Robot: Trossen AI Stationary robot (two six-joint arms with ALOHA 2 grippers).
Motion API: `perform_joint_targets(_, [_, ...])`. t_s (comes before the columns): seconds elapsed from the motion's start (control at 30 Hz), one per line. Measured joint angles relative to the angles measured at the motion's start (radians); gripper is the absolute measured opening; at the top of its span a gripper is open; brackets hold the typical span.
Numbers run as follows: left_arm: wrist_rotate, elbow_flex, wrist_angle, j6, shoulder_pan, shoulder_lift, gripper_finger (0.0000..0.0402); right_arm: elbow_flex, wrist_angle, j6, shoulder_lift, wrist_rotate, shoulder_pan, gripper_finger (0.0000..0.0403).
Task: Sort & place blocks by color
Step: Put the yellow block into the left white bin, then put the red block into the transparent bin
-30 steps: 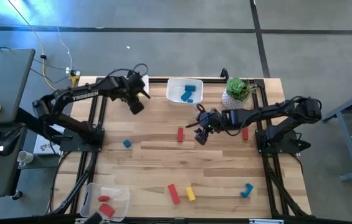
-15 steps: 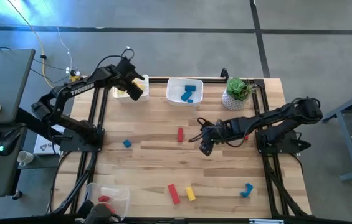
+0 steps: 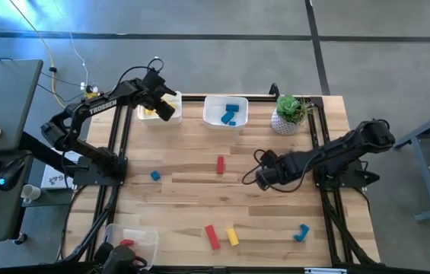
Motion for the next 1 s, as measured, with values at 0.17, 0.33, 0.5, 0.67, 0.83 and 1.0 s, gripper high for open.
perform_joint_targets(0.17, [-0.001,0.0,0.002,0.001,0.0,0.0,0.0192,0.0,-0.127,0.161,0.0,0.026,0.029,0.0231])
perform_joint_targets(0.33, [-0.002,0.0,0.001,0.02,-0.003,0.0,0.0209,0.0,-0.234,0.278,0.0,0.028,0.041,0.0231])
perform_joint_targets(0.5, [-0.004,0.0,0.001,0.063,-0.021,0.0,0.0211,0.0,-0.306,0.344,0.0,-0.012,0.035,0.0231])
perform_joint_targets(0.67, [-0.005,0.0,0.001,0.095,-0.052,-0.005,0.0211,-0.001,-0.362,0.389,0.0,-0.044,0.022,0.0231])
perform_joint_targets(0.83, [-0.015,0.0,0.002,0.098,-0.096,-0.03,0.0211,-0.001,-0.433,0.426,0.0,-0.091,-0.016,0.0231])
perform_joint_targets(1.0, [-0.015,0.0,0.013,0.097,-0.154,-0.088,0.0211,-0.001,-0.442,0.409,0.0,-0.114,-0.071,0.0231])
